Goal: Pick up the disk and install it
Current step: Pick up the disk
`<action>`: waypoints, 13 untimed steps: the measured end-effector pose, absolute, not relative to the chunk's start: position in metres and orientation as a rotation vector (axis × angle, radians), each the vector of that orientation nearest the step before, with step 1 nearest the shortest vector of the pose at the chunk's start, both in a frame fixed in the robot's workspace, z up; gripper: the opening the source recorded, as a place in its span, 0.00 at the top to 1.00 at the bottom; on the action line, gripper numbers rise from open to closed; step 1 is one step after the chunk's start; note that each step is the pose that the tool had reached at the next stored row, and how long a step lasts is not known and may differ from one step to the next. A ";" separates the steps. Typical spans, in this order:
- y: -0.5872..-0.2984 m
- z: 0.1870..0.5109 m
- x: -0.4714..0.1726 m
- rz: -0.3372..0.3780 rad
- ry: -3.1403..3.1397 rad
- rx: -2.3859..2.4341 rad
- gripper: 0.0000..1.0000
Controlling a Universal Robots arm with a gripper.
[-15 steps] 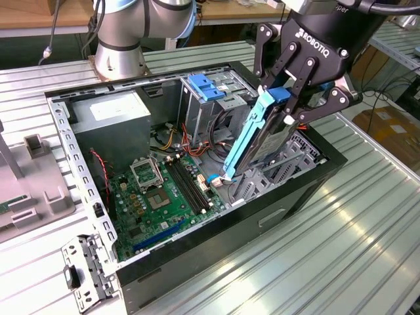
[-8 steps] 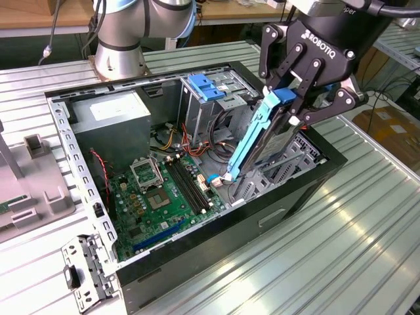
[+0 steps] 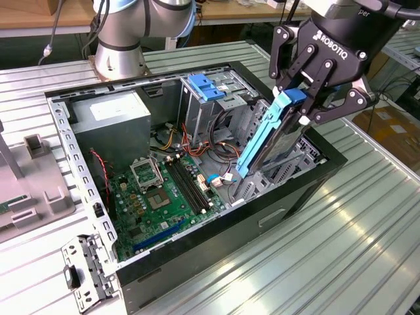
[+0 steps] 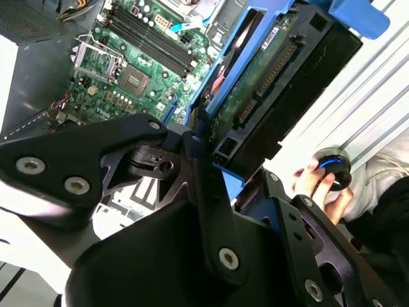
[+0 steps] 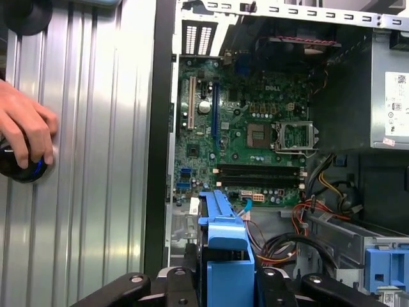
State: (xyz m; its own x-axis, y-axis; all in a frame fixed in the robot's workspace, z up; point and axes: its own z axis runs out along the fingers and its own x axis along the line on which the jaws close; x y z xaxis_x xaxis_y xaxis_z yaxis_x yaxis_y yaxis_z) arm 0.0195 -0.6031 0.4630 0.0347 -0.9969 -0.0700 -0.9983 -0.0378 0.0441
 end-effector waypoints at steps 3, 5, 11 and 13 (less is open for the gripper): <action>-0.604 0.463 0.026 0.127 2.168 -2.248 0.63; -0.605 0.463 0.030 0.128 2.168 -2.248 0.63; -0.605 0.463 0.042 0.128 2.168 -2.248 0.63; -0.605 0.464 0.042 0.127 2.168 -2.248 0.63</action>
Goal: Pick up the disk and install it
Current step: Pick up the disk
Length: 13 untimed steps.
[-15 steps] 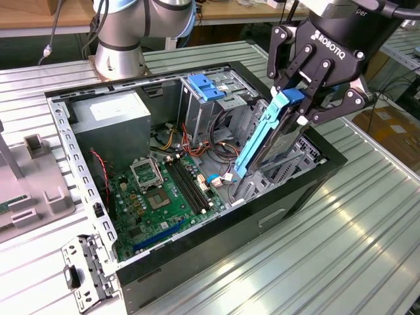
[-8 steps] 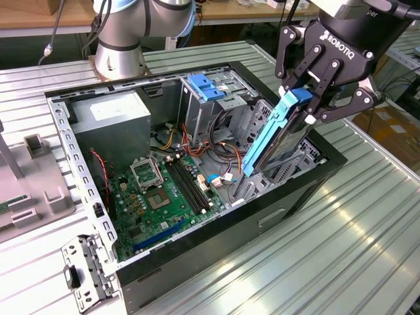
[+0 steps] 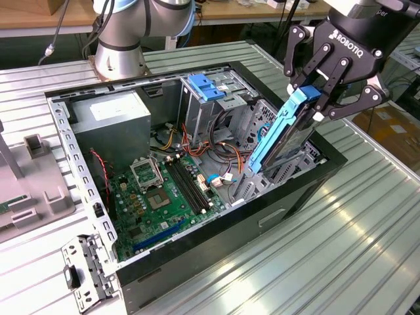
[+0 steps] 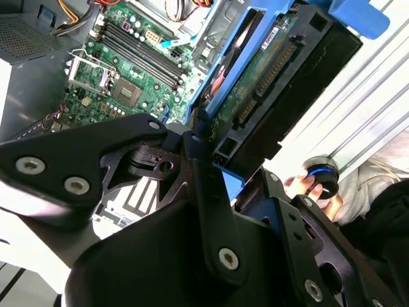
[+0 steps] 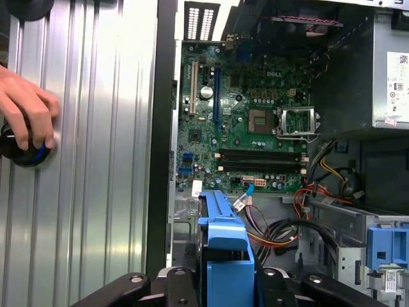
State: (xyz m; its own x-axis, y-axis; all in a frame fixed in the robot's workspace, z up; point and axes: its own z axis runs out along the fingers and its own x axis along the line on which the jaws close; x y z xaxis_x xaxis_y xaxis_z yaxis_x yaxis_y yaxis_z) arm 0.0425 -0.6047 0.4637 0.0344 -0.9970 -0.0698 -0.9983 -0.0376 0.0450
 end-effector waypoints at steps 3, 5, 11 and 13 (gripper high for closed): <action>-0.605 0.468 0.043 0.128 2.168 -2.248 0.63; -0.605 0.471 0.043 0.128 2.168 -2.248 0.63; -0.605 0.471 0.043 0.128 2.168 -2.248 0.63; -0.605 0.471 0.044 0.128 2.168 -2.248 0.63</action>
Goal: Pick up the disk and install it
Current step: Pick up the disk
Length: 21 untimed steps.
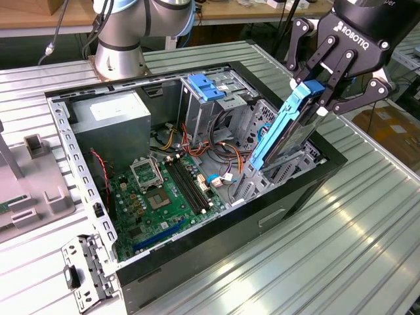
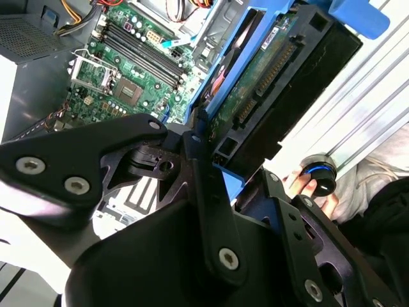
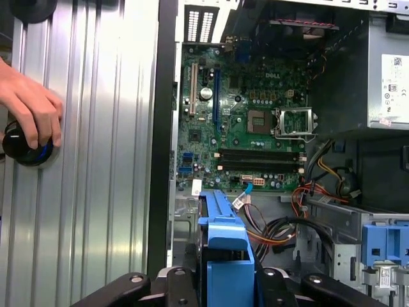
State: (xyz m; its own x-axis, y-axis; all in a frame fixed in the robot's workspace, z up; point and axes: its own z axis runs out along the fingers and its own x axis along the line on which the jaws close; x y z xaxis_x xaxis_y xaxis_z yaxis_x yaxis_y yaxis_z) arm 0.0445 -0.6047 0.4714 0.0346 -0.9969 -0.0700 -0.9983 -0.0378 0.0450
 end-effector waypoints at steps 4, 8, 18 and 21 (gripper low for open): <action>-0.605 0.471 0.050 0.128 2.168 -2.248 0.63; -0.605 0.471 0.056 0.128 2.168 -2.248 0.63; -0.605 0.471 0.072 0.128 2.168 -2.248 0.63; -0.605 0.471 0.077 0.128 2.168 -2.248 0.63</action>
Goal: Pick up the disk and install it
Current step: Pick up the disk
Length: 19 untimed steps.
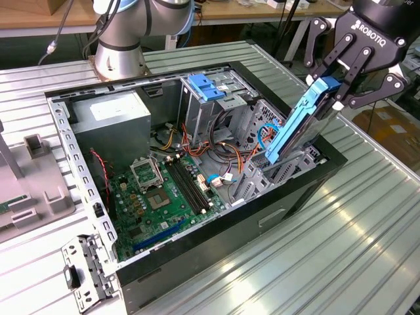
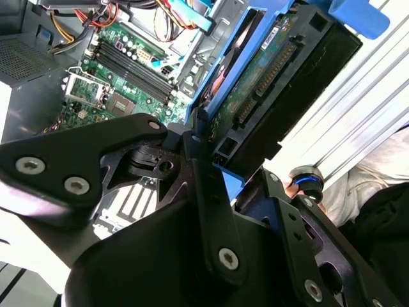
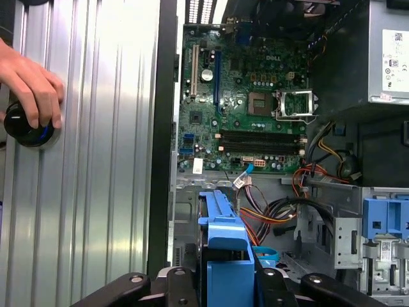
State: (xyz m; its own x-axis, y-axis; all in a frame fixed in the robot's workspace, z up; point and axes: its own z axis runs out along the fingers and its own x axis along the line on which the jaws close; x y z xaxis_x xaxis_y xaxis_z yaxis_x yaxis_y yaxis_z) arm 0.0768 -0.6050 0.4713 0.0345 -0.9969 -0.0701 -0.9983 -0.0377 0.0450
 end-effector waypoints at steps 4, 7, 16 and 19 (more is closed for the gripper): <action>-0.605 0.471 0.082 0.128 2.168 -2.248 0.63; -0.605 0.471 0.086 0.128 2.168 -2.248 0.63; -0.605 0.471 0.100 0.128 2.168 -2.248 0.63; -0.606 0.471 0.106 0.128 2.168 -2.248 0.63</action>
State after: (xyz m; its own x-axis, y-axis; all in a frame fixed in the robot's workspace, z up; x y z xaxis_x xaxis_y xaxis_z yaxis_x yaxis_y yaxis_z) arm 0.1062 -0.6056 0.4713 0.0345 -0.9969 -0.0701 -0.9983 -0.0377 0.0450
